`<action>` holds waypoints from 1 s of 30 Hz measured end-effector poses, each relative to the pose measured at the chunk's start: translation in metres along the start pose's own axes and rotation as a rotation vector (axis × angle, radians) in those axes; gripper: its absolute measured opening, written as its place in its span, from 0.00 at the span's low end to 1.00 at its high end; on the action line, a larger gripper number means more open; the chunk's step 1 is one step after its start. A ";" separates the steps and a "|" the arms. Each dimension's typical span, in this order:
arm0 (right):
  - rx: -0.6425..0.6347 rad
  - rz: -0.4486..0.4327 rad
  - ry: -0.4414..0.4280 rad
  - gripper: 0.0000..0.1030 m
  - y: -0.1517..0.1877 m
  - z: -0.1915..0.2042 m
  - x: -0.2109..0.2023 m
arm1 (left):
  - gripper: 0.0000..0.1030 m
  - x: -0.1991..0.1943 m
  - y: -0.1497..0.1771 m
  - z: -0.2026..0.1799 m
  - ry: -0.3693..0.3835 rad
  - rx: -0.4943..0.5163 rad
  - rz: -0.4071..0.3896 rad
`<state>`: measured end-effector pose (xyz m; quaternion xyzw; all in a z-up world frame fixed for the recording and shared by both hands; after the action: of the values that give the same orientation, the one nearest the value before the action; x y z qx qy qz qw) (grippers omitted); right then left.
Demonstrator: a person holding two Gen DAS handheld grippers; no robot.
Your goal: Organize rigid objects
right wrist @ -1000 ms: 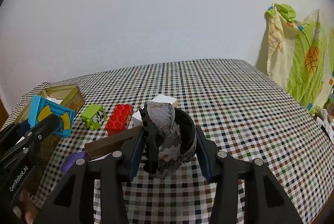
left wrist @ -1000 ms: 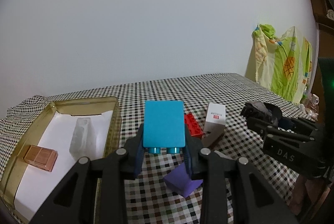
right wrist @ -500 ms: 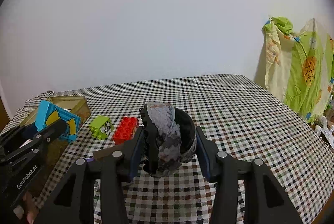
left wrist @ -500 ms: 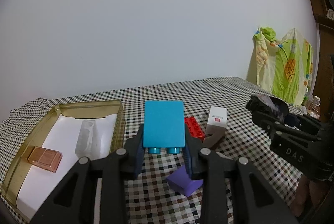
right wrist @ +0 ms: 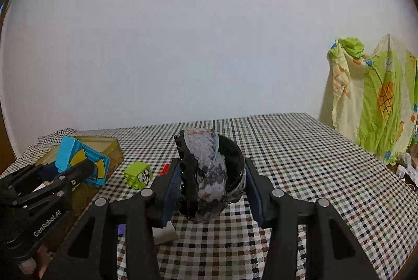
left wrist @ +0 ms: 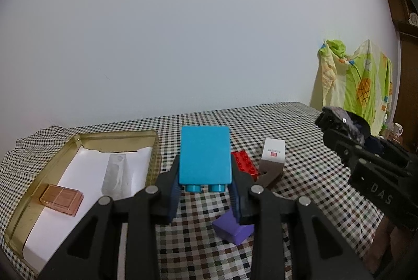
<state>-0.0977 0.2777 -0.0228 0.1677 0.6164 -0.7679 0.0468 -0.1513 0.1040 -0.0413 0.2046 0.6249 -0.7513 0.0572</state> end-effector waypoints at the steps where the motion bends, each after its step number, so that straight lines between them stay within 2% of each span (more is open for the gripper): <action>1: -0.002 -0.007 -0.002 0.48 0.000 0.001 -0.001 | 0.29 0.000 0.000 0.000 -0.001 0.000 -0.002; 8: -0.014 -0.049 0.000 0.48 0.000 0.006 -0.009 | 0.29 -0.006 0.002 0.002 -0.014 -0.001 -0.026; 18: -0.003 -0.064 -0.004 0.48 -0.002 0.004 -0.015 | 0.29 -0.009 0.003 0.006 -0.018 -0.010 -0.033; 30: -0.009 -0.071 -0.025 0.48 0.001 0.019 -0.018 | 0.29 -0.016 0.005 0.011 -0.032 -0.018 -0.046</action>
<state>-0.0845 0.2565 -0.0149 0.1358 0.6248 -0.7684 0.0279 -0.1374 0.0900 -0.0382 0.1775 0.6352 -0.7499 0.0516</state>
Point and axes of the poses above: each gripper's, at about its wrist camera, not at the fingertips, and x roughly the way its jaws point, z to its left, y to its underside, the point moved 1 cm from there along x, roughly the way its jaws point, and after that the axes turned 8 degrees about x, right-handed, at the moved point
